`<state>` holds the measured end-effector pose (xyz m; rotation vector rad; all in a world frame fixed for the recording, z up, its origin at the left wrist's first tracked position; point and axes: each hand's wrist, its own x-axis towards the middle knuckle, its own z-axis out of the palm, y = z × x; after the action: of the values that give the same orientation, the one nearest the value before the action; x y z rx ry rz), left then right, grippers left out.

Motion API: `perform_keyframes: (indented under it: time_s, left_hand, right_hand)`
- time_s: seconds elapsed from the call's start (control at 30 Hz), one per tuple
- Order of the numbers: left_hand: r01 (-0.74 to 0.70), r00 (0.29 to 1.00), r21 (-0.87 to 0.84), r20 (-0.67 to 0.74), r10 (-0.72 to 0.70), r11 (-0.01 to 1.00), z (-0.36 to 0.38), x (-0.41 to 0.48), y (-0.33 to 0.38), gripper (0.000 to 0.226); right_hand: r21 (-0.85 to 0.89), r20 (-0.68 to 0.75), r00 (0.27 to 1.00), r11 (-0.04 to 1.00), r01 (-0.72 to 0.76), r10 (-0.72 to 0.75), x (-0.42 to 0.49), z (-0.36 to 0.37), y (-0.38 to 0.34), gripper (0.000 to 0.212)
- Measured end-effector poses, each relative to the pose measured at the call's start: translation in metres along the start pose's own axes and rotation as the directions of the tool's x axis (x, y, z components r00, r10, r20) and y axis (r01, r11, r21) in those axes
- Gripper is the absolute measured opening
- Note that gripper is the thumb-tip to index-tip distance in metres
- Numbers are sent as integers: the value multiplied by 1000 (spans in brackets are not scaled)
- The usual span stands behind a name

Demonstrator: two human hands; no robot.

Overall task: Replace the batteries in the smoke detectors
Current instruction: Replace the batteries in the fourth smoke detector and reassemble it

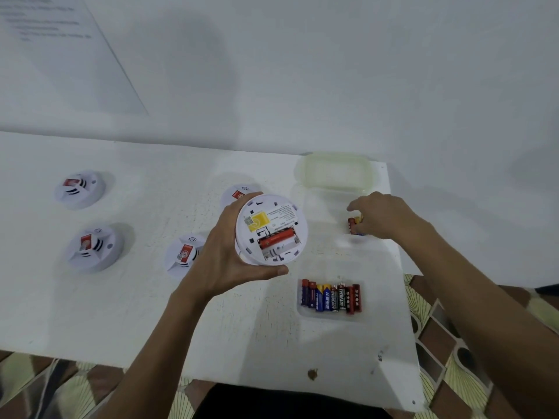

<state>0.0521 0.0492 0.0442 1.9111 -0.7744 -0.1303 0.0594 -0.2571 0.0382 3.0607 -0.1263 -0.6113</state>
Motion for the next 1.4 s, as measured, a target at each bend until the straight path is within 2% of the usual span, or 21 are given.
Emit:
perform_keyframes:
  time_s: [0.17,0.3,0.43,0.53,0.7,0.8,0.9,1.03,1.1,1.3,1.4]
  left_hand:
    - [44,999,-28,30,-43,999,0,0,1,82]
    - [82,995,-60,54,-79,995,0,0,2,78]
    - [100,994,-69,58,-96,993,-1,0,4,77]
    - [117,992,-41,60,-115,992,-3,0,5,77]
    - [67,998,14,-11,-67,998,-2,2,0,86]
    - [65,998,-4,-22,-65,998,0,2,-5,91]
    - [40,998,6,-47,-40,999,0,3,-4,92]
    - [35,996,55,-81,-30,998,-2,6,2,86]
    - [72,994,41,-81,-68,997,-2,5,4,85]
    - [86,995,100,-64,-80,991,-6,4,8,101]
    - [90,994,99,-68,-83,991,-8,3,4,110]
  right_hand:
    - [-106,13,1000,994,9,-8,10,8,0,47]
    - [-88,-13,999,996,28,-29,12,11,0,28]
    - [47,-54,996,996,74,-72,16,16,6,20]
    - [280,-93,993,955,98,-74,14,18,13,18]
    - [633,-293,956,744,215,-27,-12,4,4,15]
    - [774,-431,900,539,333,62,-41,-11,-22,15]
    - [840,-493,863,323,437,115,-72,-25,-55,17]
    - [832,-545,832,189,521,106,-100,-31,-86,19]
    - [831,-547,831,186,524,100,-105,-31,-95,19]
    - [824,-537,837,273,496,101,-107,-21,-113,19]
    - [785,-590,798,317,532,122,-104,-13,-119,17]
